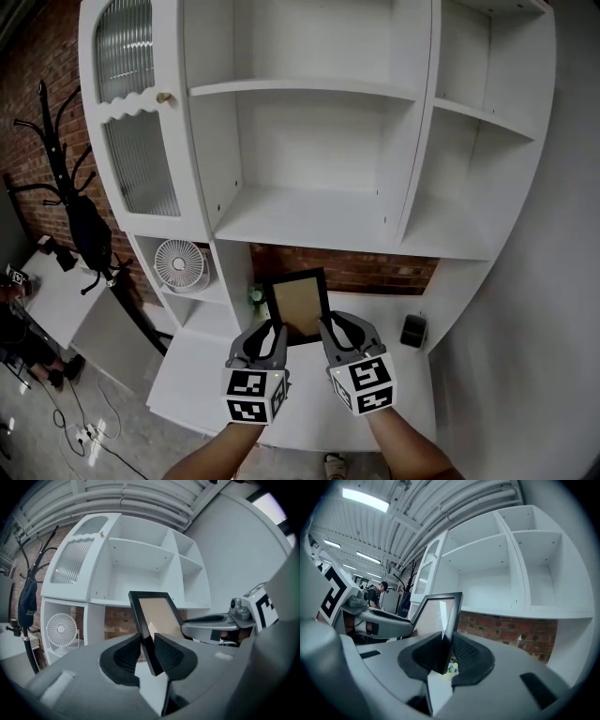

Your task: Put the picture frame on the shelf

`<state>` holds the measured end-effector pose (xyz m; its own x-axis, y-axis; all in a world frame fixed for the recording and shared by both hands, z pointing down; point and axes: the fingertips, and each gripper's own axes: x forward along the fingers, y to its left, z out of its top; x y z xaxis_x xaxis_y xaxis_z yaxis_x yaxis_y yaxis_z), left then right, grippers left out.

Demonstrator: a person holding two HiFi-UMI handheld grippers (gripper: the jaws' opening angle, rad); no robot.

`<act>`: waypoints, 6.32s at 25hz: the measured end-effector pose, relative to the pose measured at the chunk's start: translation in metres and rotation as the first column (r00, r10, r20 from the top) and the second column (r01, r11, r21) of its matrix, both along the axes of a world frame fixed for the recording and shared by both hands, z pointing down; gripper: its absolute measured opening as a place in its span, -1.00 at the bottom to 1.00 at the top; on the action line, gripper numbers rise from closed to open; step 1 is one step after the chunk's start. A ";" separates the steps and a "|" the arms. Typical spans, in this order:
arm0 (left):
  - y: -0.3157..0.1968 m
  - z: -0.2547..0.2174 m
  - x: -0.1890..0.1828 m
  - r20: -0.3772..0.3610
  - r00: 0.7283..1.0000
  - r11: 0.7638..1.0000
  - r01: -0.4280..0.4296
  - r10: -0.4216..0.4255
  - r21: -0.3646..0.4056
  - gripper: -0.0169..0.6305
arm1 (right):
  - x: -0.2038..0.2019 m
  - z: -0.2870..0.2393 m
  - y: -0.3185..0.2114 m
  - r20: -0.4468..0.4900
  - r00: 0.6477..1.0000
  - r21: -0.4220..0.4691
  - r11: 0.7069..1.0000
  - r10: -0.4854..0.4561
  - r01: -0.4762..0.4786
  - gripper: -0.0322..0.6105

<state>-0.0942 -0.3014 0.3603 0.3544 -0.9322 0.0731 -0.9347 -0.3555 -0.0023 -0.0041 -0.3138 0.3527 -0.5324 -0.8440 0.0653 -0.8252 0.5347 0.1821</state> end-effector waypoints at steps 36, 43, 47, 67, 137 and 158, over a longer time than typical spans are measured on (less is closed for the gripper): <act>-0.143 -0.123 0.006 0.014 1.000 0.994 -0.017 0.019 -0.110 -0.66 | 0.008 -0.119 -0.140 0.019 0.999 -0.125 0.991 0.051 -0.048 -0.63; -0.169 -0.115 0.004 -0.006 1.000 0.980 -0.009 0.008 -0.201 -0.66 | 0.005 -0.116 -0.166 -0.030 0.997 -0.207 0.975 0.077 -0.082 -0.63; -0.181 -0.114 0.006 -0.005 1.000 0.967 -0.022 0.021 -0.253 -0.66 | 0.006 -0.112 -0.178 -0.017 0.997 -0.271 0.960 0.073 -0.074 -0.62; -0.189 -0.117 0.018 0.041 0.998 0.984 -0.030 0.038 -0.177 -0.62 | 0.010 -0.106 -0.185 -0.091 0.991 -0.288 0.950 0.102 -0.124 -0.44; -0.037 -0.093 0.039 0.003 0.979 0.977 -0.205 0.206 0.057 -0.91 | -0.003 -0.069 -0.033 0.153 0.985 -0.077 0.993 -0.080 0.093 -0.82; 0.054 -0.007 0.018 -0.068 0.957 0.959 -0.280 0.283 0.043 -0.92 | -0.023 0.000 0.051 0.167 0.976 -0.087 0.984 -0.140 0.156 -0.83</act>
<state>-0.0758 -0.2477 0.3534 0.6059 -0.7955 0.0091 -0.7949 -0.6050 0.0463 -0.0267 -0.2630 0.3530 -0.6613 -0.7485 0.0488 -0.7496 0.6619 -0.0054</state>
